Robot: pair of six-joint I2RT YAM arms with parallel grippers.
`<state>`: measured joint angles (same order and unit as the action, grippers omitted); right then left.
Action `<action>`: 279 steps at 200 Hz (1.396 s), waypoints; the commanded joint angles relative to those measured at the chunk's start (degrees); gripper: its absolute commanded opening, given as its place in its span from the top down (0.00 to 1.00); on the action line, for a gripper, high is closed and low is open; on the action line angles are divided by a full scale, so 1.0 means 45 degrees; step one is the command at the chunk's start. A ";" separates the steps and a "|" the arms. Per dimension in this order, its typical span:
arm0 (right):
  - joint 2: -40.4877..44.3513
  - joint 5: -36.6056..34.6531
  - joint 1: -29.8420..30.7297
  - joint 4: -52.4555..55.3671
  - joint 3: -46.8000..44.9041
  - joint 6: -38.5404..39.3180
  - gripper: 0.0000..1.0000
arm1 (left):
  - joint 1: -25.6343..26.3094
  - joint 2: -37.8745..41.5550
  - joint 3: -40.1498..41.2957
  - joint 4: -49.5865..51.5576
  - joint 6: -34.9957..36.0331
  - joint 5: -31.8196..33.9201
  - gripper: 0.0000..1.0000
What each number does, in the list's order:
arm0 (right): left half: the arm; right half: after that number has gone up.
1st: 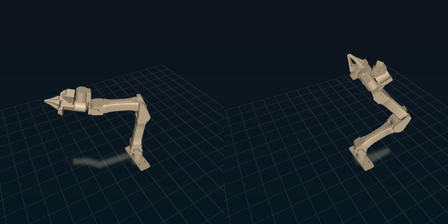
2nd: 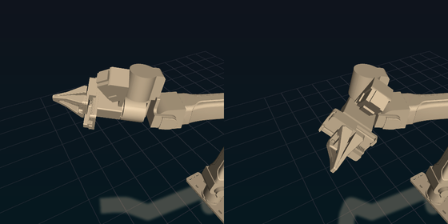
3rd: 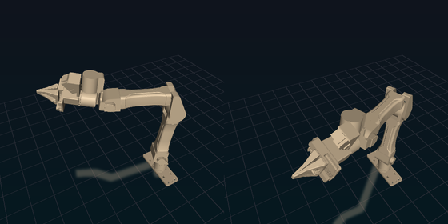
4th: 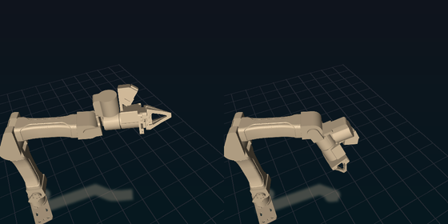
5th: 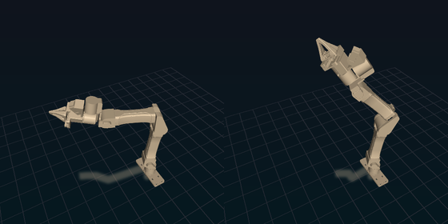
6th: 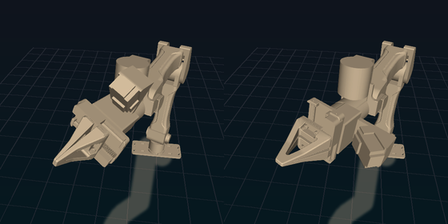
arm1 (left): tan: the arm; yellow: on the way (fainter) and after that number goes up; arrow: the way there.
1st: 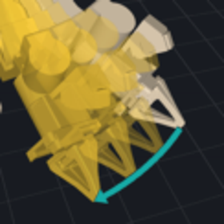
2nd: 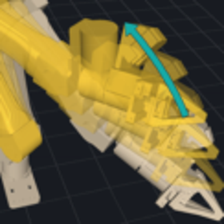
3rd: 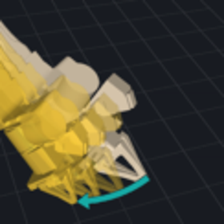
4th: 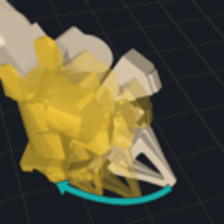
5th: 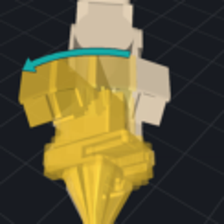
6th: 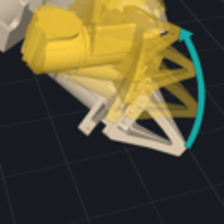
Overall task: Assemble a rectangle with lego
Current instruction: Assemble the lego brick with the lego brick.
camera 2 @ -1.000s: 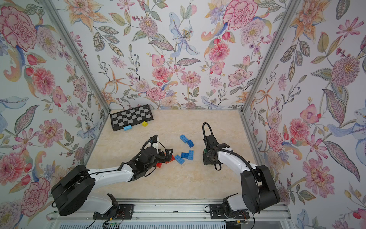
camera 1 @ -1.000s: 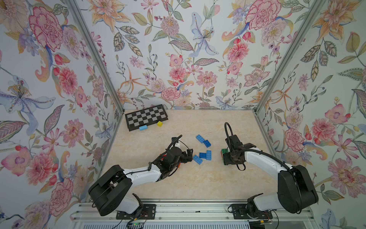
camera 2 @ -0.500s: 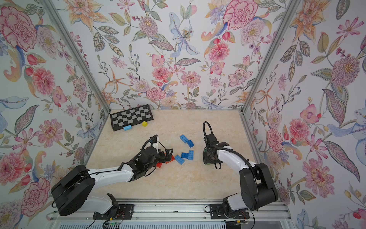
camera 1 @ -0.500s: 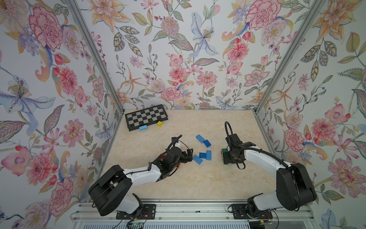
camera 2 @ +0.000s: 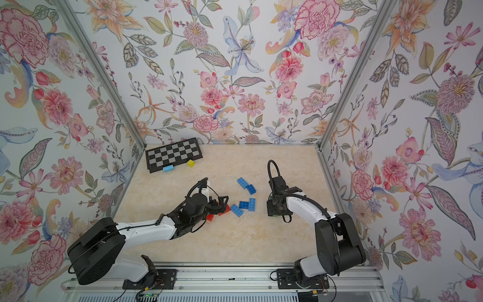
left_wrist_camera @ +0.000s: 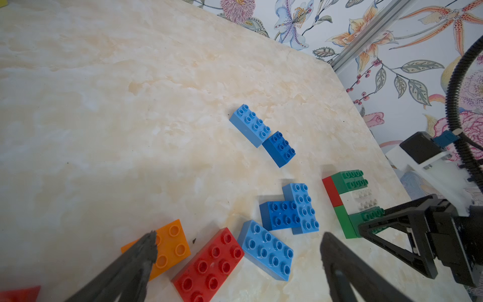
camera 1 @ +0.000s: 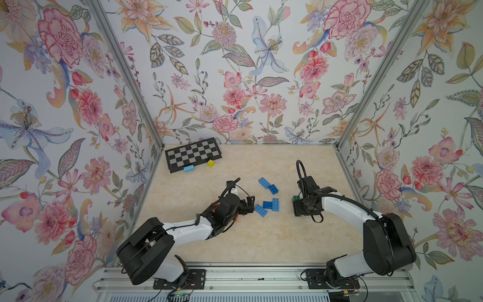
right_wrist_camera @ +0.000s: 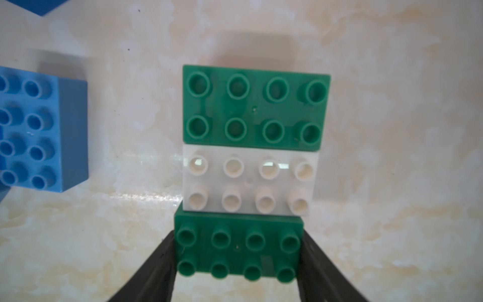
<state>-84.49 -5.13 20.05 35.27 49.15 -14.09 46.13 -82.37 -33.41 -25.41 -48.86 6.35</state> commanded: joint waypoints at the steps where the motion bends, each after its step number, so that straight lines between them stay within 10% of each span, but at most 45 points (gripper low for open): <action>1: -0.0559 -0.0391 -0.0123 0.0109 -0.0091 0.0067 0.71 | -0.0153 -0.0036 -0.0061 -0.0212 -0.0177 -0.0034 0.01; 279: -0.0222 -0.0228 -0.0511 -0.0961 -0.0170 0.0589 0.90 | -0.0148 0.0181 -0.0036 -0.0291 -0.0224 0.0054 0.01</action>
<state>-86.35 -4.36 18.22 30.06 49.78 -12.60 46.13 -82.61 -33.41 -25.80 -49.06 6.22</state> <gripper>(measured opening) 0.665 0.989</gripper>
